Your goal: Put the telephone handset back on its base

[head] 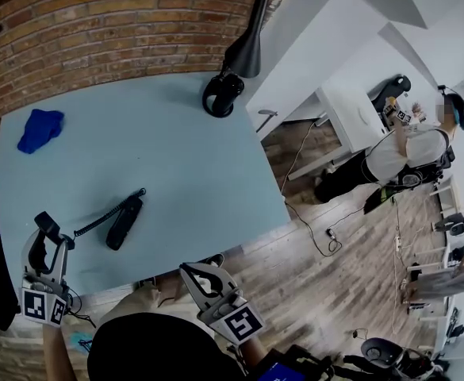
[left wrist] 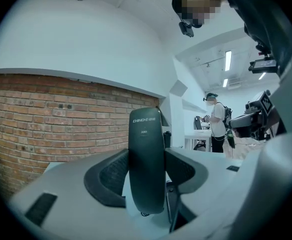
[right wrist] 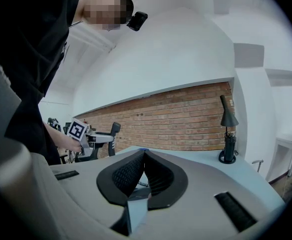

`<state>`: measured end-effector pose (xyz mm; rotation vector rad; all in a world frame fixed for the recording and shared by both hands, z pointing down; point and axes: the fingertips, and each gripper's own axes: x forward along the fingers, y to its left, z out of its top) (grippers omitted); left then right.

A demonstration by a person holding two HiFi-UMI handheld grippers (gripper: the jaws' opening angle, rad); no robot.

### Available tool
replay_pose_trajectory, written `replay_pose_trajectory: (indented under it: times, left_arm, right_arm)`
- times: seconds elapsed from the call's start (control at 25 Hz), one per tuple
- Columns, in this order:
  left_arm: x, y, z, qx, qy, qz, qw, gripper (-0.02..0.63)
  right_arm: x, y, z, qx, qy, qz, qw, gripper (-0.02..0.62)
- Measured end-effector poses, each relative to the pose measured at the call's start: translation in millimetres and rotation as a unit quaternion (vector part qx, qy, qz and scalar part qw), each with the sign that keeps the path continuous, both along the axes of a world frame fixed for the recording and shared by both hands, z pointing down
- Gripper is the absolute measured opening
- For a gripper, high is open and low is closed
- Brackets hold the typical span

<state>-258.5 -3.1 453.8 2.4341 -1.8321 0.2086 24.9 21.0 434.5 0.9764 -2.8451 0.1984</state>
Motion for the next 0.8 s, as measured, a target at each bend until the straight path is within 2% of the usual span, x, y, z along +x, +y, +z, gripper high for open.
replay_pose_trajectory:
  times: [0.4, 0.8]
  left_arm:
    - [35.5, 4.1, 33.8, -0.041, 0.016, 0.035, 0.9984, 0.258]
    - [41.5, 4.3, 59.6, -0.055, 0.021, 0.048, 0.9971, 0.258]
  right_arm:
    - [8.5, -3.9, -0.5, -0.005, 0.003, 0.009, 1.000, 0.014]
    - [19.4, -1.6, -1.2, 0.001, 0.010, 0.034, 0.999, 0.014]
